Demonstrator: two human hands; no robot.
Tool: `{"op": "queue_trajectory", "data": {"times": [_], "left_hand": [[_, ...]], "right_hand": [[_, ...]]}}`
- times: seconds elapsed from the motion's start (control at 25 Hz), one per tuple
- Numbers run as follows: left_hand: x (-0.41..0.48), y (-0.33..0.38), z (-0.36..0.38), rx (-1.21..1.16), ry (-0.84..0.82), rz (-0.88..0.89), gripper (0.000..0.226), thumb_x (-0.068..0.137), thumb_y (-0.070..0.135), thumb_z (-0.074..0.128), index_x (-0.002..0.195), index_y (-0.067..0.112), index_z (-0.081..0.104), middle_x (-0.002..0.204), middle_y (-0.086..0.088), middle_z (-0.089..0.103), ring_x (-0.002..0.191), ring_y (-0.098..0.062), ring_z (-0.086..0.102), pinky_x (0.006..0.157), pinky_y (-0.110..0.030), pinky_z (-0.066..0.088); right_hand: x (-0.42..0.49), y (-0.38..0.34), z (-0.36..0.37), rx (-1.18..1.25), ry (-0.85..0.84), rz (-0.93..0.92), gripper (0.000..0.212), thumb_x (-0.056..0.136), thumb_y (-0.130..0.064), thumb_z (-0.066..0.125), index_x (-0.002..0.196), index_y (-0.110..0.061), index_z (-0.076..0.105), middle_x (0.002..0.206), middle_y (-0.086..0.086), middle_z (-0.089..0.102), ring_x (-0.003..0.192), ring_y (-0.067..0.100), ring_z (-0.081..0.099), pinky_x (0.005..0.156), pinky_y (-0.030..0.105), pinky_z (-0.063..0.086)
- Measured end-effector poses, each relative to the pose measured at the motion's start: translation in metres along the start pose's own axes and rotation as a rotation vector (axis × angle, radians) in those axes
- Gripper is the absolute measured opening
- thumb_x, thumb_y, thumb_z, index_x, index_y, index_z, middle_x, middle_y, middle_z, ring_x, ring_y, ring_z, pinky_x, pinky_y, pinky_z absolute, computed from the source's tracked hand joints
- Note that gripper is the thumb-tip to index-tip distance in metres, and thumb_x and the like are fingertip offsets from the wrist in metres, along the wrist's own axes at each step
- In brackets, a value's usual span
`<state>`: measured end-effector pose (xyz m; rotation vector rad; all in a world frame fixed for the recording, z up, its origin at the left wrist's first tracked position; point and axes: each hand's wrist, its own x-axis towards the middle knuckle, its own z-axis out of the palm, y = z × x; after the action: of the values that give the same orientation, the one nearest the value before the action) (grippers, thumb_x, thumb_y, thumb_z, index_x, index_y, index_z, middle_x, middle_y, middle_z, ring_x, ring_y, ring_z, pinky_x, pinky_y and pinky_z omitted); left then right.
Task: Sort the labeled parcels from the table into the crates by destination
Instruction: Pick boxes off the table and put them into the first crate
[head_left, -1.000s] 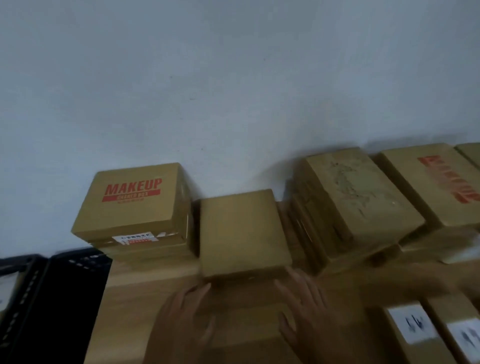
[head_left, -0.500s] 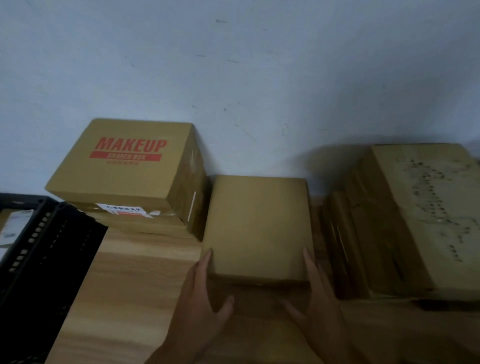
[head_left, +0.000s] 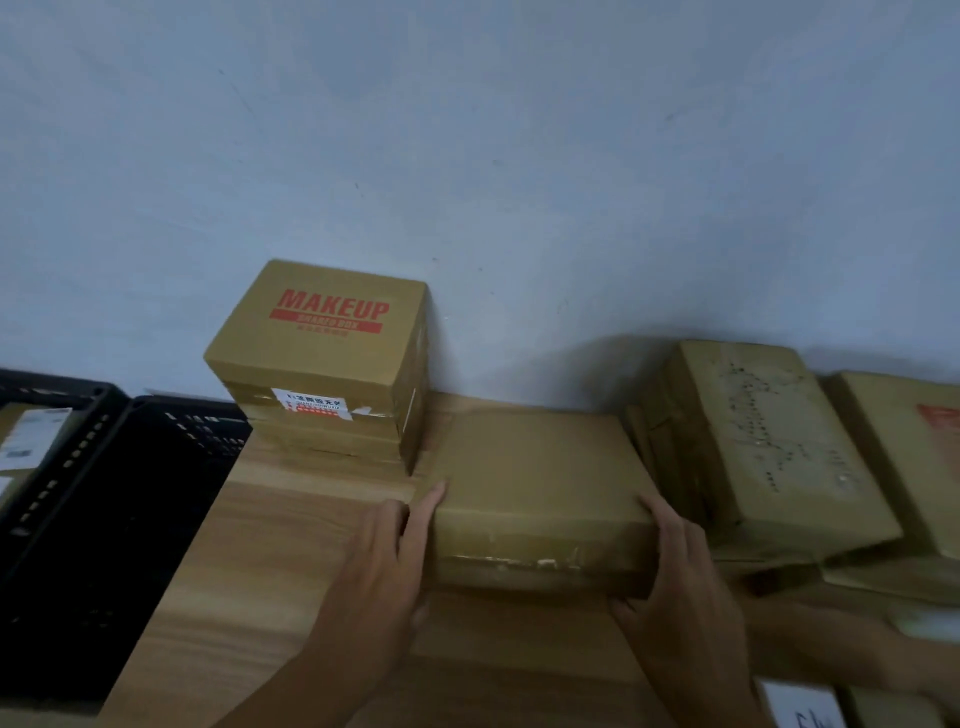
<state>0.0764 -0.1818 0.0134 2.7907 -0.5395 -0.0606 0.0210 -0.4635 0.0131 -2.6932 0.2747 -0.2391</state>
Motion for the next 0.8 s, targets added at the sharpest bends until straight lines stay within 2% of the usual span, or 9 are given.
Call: {"op": "queue_trajectory", "data": {"times": [0.08, 0.2, 0.28, 0.36, 0.52, 0.6, 0.64, 0.72, 0.8], "left_hand": [[-0.008, -0.003, -0.012, -0.028, 0.026, 0.027, 0.124, 0.055, 0.031, 0.094, 0.155, 0.026, 0.021, 0.112, 0.003, 0.050, 0.089, -0.011, 0.051, 0.072, -0.022, 0.048], [-0.019, -0.013, -0.035, -0.068, 0.110, 0.134, 0.117, 0.060, 0.036, 0.090, 0.157, 0.026, 0.026, 0.116, 0.004, 0.050, 0.092, -0.009, 0.051, 0.069, -0.019, 0.047], [-0.025, -0.016, -0.051, -0.128, 0.182, 0.192, 0.109, 0.070, 0.042, 0.084, 0.158, 0.027, 0.022, 0.128, 0.004, 0.047, 0.105, -0.007, 0.053, 0.076, -0.019, 0.051], [-0.037, -0.017, -0.060, -0.253, 0.250, 0.229, 0.103, 0.080, 0.048, 0.077, 0.160, 0.029, 0.015, 0.146, 0.007, 0.038, 0.122, -0.005, 0.050, 0.088, -0.022, 0.053], [-0.066, -0.018, -0.062, -0.607, 0.210, 0.171, 0.099, 0.090, 0.060, 0.064, 0.158, 0.039, -0.005, 0.165, 0.022, 0.007, 0.145, 0.003, 0.027, 0.111, -0.031, 0.040], [-0.080, -0.016, -0.065, -0.651, 0.233, 0.105, 0.094, 0.091, 0.060, 0.061, 0.158, 0.042, -0.003, 0.164, 0.023, 0.010, 0.135, 0.001, 0.041, 0.102, -0.037, 0.053], [-0.086, -0.013, -0.068, -0.671, 0.259, 0.063, 0.092, 0.092, 0.060, 0.061, 0.157, 0.044, -0.001, 0.163, 0.023, 0.014, 0.131, 0.000, 0.044, 0.094, -0.031, 0.057], [-0.098, -0.006, -0.075, -0.701, 0.350, -0.025, 0.092, 0.090, 0.058, 0.063, 0.157, 0.045, 0.002, 0.158, 0.022, 0.018, 0.135, 0.000, 0.039, 0.090, -0.015, 0.051], [-0.110, -0.001, -0.081, -0.712, 0.431, -0.122, 0.095, 0.086, 0.057, 0.067, 0.156, 0.049, 0.002, 0.152, 0.024, 0.020, 0.135, 0.007, 0.034, 0.093, -0.014, 0.044]], "right_hand": [[-0.007, -0.006, -0.024, -0.016, -0.029, -0.021, 0.119, 0.046, -0.026, 0.094, 0.147, -0.040, 0.031, 0.134, -0.007, 0.044, 0.102, 0.023, 0.063, 0.063, 0.030, 0.054], [-0.017, -0.012, -0.053, 0.113, -0.050, -0.096, 0.111, 0.043, -0.026, 0.098, 0.140, -0.033, 0.045, 0.146, -0.006, 0.040, 0.121, 0.016, 0.052, 0.084, 0.033, 0.050], [-0.022, -0.018, -0.075, 0.228, -0.062, -0.104, 0.107, 0.038, -0.028, 0.100, 0.133, -0.033, 0.050, 0.139, -0.012, 0.050, 0.121, 0.005, 0.053, 0.093, 0.030, 0.046], [-0.027, -0.027, -0.095, 0.317, -0.072, -0.085, 0.105, 0.032, -0.043, 0.098, 0.127, -0.039, 0.054, 0.125, -0.027, 0.057, 0.113, -0.006, 0.057, 0.087, 0.020, 0.049], [-0.020, -0.038, -0.126, 0.513, -0.182, -0.050, 0.110, 0.028, -0.060, 0.098, 0.129, -0.047, 0.056, 0.119, -0.026, 0.066, 0.105, -0.003, 0.066, 0.081, 0.018, 0.057], [-0.013, -0.044, -0.131, 0.618, -0.233, -0.019, 0.115, 0.033, -0.058, 0.100, 0.134, -0.057, 0.047, 0.120, -0.018, 0.067, 0.107, 0.007, 0.067, 0.076, 0.025, 0.061], [-0.011, -0.048, -0.131, 0.675, -0.231, 0.013, 0.113, 0.037, -0.054, 0.101, 0.134, -0.061, 0.042, 0.121, -0.016, 0.065, 0.105, 0.010, 0.068, 0.072, 0.024, 0.061], [-0.011, -0.062, -0.125, 0.800, -0.210, 0.075, 0.097, 0.045, -0.049, 0.096, 0.125, -0.063, 0.042, 0.120, -0.010, 0.064, 0.094, 0.013, 0.072, 0.063, 0.022, 0.061], [-0.014, -0.071, -0.113, 0.889, -0.180, 0.065, 0.079, 0.052, -0.051, 0.090, 0.116, -0.059, 0.043, 0.115, -0.008, 0.066, 0.088, 0.009, 0.074, 0.061, 0.022, 0.061]]}}
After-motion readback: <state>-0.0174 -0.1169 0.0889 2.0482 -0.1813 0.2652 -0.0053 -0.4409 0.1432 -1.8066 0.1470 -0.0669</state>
